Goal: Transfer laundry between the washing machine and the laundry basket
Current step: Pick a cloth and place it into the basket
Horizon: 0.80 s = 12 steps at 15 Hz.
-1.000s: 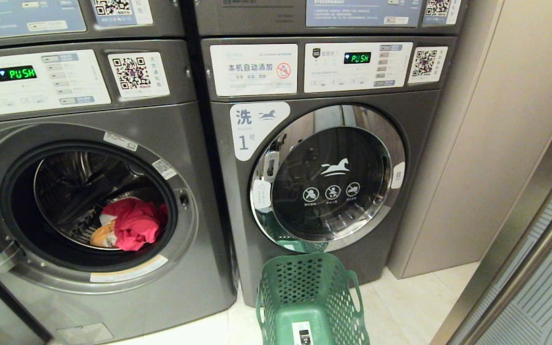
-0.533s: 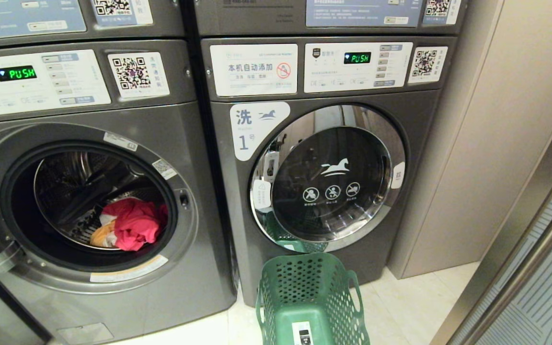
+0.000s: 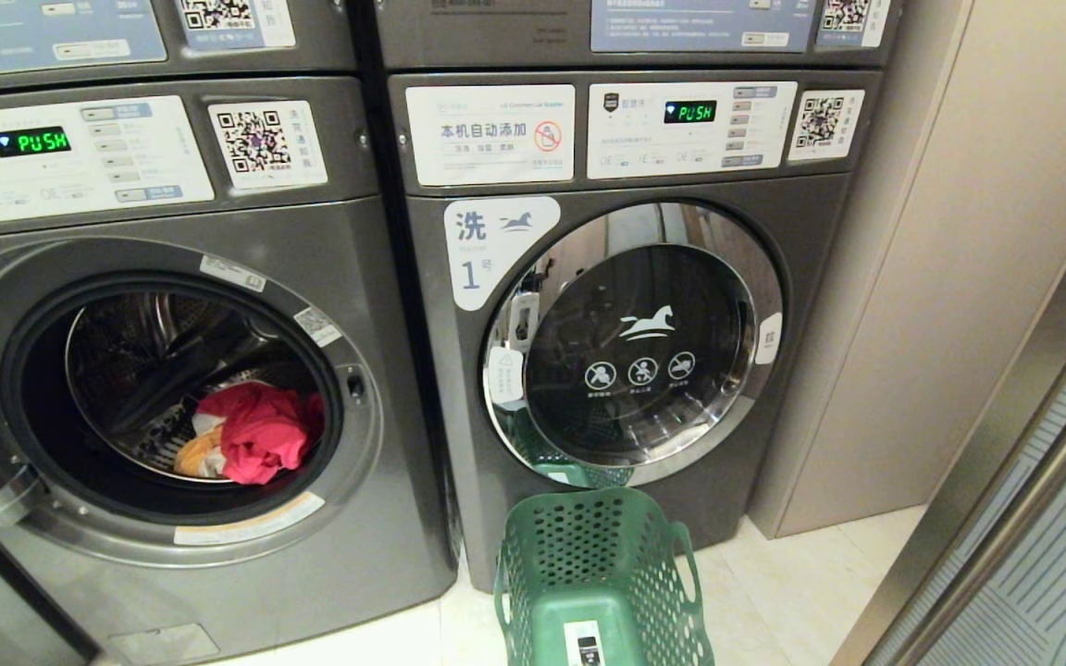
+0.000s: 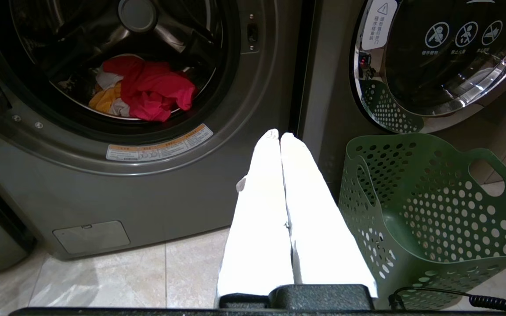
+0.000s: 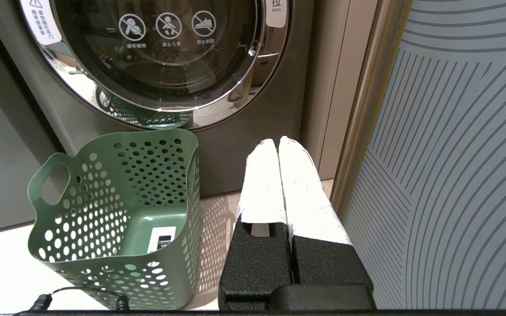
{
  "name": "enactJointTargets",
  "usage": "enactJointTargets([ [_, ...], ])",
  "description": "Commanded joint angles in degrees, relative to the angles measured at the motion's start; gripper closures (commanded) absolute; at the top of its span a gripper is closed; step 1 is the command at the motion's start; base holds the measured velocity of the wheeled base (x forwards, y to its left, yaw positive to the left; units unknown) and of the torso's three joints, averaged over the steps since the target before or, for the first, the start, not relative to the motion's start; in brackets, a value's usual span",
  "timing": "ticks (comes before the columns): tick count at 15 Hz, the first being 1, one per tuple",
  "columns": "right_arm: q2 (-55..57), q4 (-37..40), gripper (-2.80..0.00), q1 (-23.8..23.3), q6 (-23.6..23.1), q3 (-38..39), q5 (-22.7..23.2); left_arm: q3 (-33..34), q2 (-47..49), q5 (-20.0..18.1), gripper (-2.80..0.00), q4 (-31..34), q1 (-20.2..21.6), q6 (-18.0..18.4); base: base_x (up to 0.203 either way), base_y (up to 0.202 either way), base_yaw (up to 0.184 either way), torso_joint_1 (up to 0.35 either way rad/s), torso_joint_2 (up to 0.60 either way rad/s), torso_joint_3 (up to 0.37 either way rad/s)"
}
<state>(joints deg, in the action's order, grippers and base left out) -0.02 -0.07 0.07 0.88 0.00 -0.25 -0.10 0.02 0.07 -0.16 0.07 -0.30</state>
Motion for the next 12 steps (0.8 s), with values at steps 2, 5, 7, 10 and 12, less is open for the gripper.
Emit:
enactJointTargets([
  [2, 0.0, 0.0, 0.00, 0.0, 0.0, 0.0, 0.0, 0.0, 0.0, 0.0, 0.00, 0.0, 0.0, 0.0, 0.000, 0.000, 0.000, 0.000, 0.00, 0.000],
  [5, 0.0, 0.0, 0.00, 0.0, -0.1, 0.1, 0.0, 0.0, 0.0, 0.0, 0.00, 0.0, 0.0, 0.0, 0.000, 0.000, 0.000, 0.000, 0.00, 0.000],
  [7, 0.0, 0.0, 0.00, 0.0, -0.2, 0.1, 0.0, 0.0, 0.0, 0.0, 0.00, 0.0, 0.0, 0.0, 0.000, 0.000, 0.000, 0.000, 0.00, 0.000],
  [10, 0.0, 0.0, 0.00, 0.0, -0.2, 0.1, 0.0, 0.0, 0.0, 0.0, 0.00, 0.0, 0.0, 0.0, 0.000, 0.000, 0.000, 0.000, 0.00, 0.000],
  [12, 0.0, 0.0, 0.00, 0.0, -0.2, 0.1, 0.0, 0.0, 0.0, 0.0, 0.00, 0.0, 0.0, 0.0, 0.000, 0.000, 0.000, 0.000, 0.00, 0.000],
])
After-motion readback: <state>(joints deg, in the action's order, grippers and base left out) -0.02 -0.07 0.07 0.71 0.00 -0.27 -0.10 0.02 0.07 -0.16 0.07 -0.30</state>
